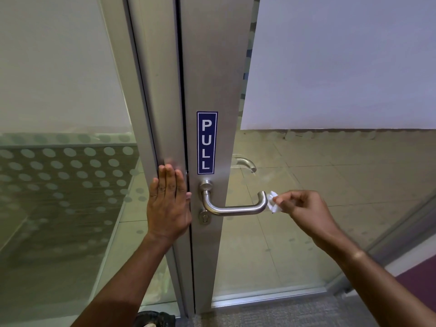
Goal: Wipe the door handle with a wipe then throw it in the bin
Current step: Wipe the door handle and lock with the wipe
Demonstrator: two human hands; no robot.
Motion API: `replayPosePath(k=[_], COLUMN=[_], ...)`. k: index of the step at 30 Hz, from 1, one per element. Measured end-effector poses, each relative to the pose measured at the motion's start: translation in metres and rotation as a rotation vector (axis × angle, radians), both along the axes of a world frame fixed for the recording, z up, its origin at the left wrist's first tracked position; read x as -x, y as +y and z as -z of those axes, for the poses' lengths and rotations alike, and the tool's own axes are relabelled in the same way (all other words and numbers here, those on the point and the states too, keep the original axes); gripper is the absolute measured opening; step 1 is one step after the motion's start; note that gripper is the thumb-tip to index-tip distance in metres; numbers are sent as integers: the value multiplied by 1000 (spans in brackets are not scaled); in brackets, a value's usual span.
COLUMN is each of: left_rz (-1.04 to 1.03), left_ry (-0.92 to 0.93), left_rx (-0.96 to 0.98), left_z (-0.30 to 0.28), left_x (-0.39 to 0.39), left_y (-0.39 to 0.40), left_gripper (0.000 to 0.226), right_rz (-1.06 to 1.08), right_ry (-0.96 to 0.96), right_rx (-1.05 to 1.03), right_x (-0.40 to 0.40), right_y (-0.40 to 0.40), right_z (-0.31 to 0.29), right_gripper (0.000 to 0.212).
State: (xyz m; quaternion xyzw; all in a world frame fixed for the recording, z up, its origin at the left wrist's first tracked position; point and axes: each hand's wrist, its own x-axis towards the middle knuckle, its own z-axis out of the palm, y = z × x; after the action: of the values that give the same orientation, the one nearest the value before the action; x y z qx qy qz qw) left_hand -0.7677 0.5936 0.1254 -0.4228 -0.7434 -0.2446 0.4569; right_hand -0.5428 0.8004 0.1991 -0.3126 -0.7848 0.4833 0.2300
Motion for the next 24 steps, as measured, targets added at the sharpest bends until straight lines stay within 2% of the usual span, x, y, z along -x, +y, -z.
replayPosePath(k=[1,3,4,7,9,15,19,24], left_rz=[0,4,4,-1,0,2,-3,-2], left_ry=[0,1,0,4,7,5,5,-5], left_rx=[0,-6,-8,-9,-9,-1,2,6], left_z=[0,0,0,0,0,-1,-1,-1], left_x=[0,0,0,0,0,0,0,0], left_y=[0,0,0,1,0,0,0,0], left_gripper=[66,66,66,70,70,65,65,65], right_rz=[10,23,32,22,9,-34,40,-12], right_ry=[-10,39,75,170,222,309,427,484], right_rx=[-18,39,88,189,255,536,921,1054], right_x=[1,2,4,10,14,25,25,24], right_y=[-1,-3,-4,-7,-9,-24,-25,-32], right_z=[1,2,3,5,7,4,1,2], right_gripper=[15,32,33,12,7,18,33,43])
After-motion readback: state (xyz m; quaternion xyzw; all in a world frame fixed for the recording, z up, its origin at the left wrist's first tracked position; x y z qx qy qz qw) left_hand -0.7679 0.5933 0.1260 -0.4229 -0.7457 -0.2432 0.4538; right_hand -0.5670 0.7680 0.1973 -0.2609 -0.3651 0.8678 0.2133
